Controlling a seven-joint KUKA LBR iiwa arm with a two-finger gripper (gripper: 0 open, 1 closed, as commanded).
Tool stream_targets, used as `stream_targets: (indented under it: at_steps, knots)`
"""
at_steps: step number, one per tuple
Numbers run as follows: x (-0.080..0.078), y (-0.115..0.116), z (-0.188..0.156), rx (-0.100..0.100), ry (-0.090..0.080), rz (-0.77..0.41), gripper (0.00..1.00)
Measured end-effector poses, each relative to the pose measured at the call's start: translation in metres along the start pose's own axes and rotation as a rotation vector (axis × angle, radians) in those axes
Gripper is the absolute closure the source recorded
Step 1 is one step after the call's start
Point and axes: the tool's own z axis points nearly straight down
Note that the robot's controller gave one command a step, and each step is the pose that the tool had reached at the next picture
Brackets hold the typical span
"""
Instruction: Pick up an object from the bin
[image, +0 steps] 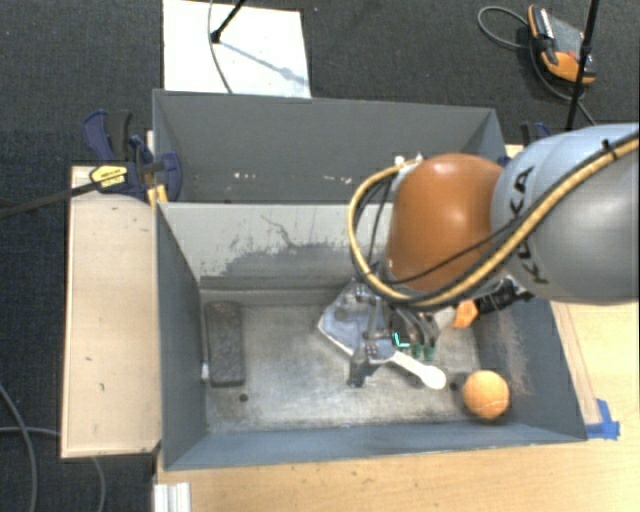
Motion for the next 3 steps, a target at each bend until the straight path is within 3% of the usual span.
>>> stream_targets:
  at_steps: [1, 2, 3]
  knots:
    - [-0.002, 0.0, -0.003, -0.001, -0.008, 0.003, 0.0]
    - [-0.048, -0.045, 0.061, -0.001, -0.014, -0.021, 0.0]
    - [-0.032, -0.084, 0.099, -0.004, -0.016, 0.208, 0.0]
